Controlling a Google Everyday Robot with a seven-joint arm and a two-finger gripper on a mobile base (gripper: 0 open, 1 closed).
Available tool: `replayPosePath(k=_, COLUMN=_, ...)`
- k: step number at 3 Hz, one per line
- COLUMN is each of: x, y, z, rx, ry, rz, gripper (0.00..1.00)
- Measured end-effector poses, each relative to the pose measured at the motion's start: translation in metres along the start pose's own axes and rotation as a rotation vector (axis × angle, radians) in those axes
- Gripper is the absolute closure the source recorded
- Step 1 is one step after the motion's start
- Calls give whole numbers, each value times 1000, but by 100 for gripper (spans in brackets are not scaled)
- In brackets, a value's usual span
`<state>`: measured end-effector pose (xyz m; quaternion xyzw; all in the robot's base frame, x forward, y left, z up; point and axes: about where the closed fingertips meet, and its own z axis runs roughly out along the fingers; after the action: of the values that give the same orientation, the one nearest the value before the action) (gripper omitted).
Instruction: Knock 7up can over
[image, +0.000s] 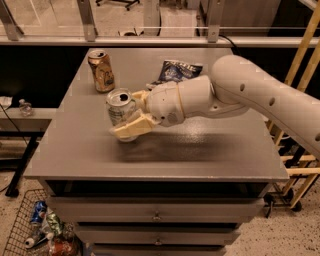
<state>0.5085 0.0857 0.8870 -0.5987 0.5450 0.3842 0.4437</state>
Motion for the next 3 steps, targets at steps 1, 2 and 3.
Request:
replayPosePath(k=1, x=-14, y=-23, z=-17, rx=3, ry=130, rz=-106, gripper=100)
replayPosePath(k=2, x=-14, y=-38, z=-24, rx=-39, ry=359, rz=-213, gripper=100)
replayPosePath(k=3, x=5, y=-21, z=-9, rx=-214, ry=677, rz=-352, gripper=100)
